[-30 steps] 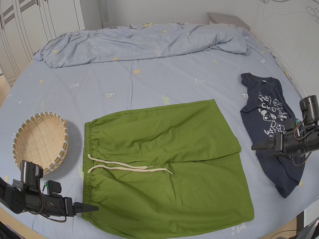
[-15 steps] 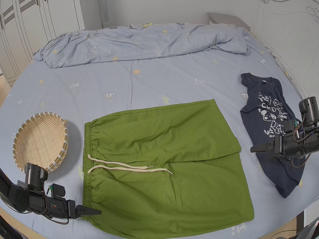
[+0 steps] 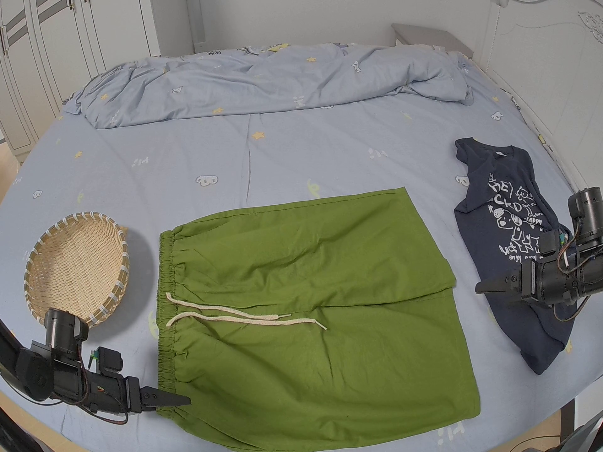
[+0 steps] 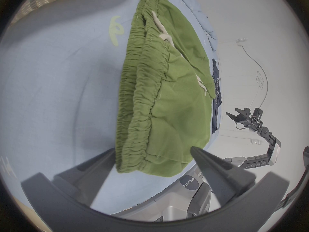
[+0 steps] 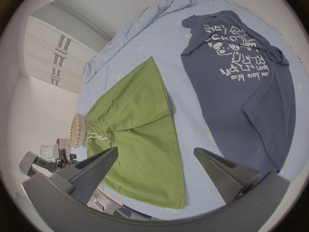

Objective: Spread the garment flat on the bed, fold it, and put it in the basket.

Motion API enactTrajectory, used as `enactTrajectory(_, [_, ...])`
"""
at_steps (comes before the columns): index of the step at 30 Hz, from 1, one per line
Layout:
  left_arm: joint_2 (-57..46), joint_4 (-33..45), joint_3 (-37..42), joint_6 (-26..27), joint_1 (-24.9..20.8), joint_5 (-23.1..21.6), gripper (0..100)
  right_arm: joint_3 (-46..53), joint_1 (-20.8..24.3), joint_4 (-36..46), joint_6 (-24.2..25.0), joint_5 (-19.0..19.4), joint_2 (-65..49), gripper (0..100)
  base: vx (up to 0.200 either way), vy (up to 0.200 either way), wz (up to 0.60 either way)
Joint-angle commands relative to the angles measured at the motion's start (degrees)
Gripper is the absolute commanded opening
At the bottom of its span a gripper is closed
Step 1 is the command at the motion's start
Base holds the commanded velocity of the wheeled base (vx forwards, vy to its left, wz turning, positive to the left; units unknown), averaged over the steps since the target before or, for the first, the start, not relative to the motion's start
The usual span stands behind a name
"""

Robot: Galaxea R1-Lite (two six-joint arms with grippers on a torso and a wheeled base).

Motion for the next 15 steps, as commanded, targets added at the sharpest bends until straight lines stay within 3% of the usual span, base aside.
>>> enactTrajectory(1, [-1.3,0.0,0.2,0.0,1.2,0.1,0,0.1,0.1,0.0,0.0,0.1,-0.5,100,0.000,0.000,0.00])
enactTrajectory(15, [-4.3,0.3,0.3,1.5,4.2,0.8,0,0.8,0.1,0.2,-0.1,0.1,-0.8,100,0.000,0.000,0.00])
